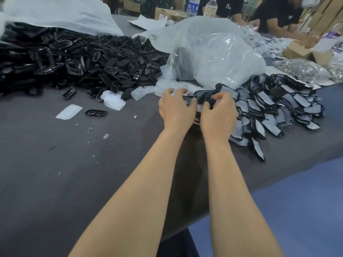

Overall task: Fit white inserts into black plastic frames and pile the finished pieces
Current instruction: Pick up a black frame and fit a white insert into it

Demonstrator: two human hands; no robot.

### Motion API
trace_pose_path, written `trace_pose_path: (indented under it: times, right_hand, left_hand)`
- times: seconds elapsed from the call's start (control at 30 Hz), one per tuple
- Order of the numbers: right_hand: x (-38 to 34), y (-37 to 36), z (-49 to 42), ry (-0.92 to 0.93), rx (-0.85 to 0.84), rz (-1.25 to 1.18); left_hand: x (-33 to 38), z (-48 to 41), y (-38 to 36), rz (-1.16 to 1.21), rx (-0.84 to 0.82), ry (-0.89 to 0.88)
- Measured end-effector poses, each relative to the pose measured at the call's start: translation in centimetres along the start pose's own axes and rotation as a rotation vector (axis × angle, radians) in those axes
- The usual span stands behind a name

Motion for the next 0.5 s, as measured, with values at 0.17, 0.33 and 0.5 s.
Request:
trace_pose_path:
  times: [0.17, 0.33, 0.5]
  right_hand:
    - [-5.8, -2.4, 3.3, 0.095, -0.060, -0.187]
    - [-14.3, -8.4, 10.5, 0.212, -0.370, -0.307]
    - [-21.8, -13.9, 18.7, 0.382, -0.688, -0.279]
  left_hand:
    - [-1.9, -2.2, 7.1, 0.302, 0.186, 0.080]
    - [-7.0, -3.9, 16.6, 0.359, 0.375, 0.189]
    - [-13.0, -4.1, 25.4, 0.409, 0.609, 0.334]
Point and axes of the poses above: each hand's wrist, its own z-axis away from the middle knuckle, its own y-axis out of the back of the hand, x = y × z, the point moved 9 cm from there along -z, towards the middle knuckle, and after that the axes turned 12 degrees about x, right-handed, at the moved point
